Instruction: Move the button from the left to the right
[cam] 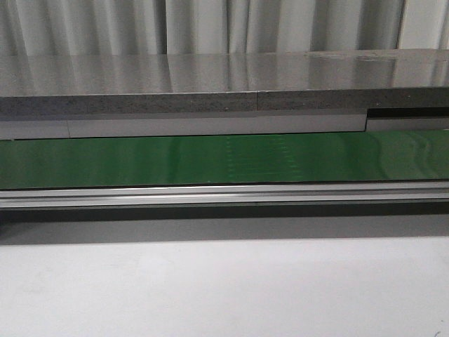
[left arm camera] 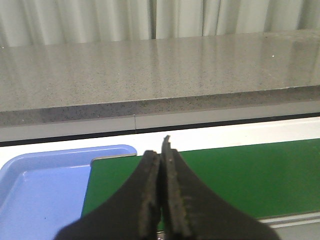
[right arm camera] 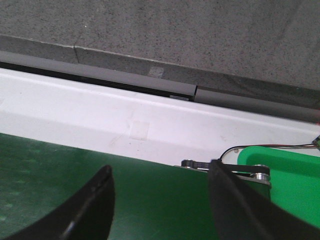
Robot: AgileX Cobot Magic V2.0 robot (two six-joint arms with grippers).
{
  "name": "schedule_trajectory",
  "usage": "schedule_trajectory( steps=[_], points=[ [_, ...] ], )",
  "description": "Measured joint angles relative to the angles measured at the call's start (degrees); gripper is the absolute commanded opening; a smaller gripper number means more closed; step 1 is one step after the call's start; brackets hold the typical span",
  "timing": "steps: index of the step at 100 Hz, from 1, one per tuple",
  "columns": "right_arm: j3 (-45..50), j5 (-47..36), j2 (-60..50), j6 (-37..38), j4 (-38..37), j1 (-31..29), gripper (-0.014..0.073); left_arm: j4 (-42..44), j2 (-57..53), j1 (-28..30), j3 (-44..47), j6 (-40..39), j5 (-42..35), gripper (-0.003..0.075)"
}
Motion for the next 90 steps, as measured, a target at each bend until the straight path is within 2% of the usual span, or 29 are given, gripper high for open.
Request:
schedule_trajectory(
  steps=[16, 46, 68, 90],
  points=[
    [9.6, -4.2, -8.9, 0.0, 0.1, 2.3, 0.0424, 0.0, 0.0, 0.0, 0.0, 0.0, 0.0, -0.002],
    [23.8, -5.8, -26.2, 0.0, 0.1, 2.4, 0.0424, 0.0, 0.0, 0.0, 0.0, 0.0, 0.0, -0.002],
    [30.0, -4.2, -38.5, 0.0, 0.9, 2.4, 0.0424, 0.0, 0.0, 0.0, 0.0, 0.0, 0.0, -0.002],
    [32.8, -2.5, -45.7, 0.0, 1.7, 2.4, 0.0424, 0.0, 0.0, 0.0, 0.0, 0.0, 0.0, -0.002]
  ],
)
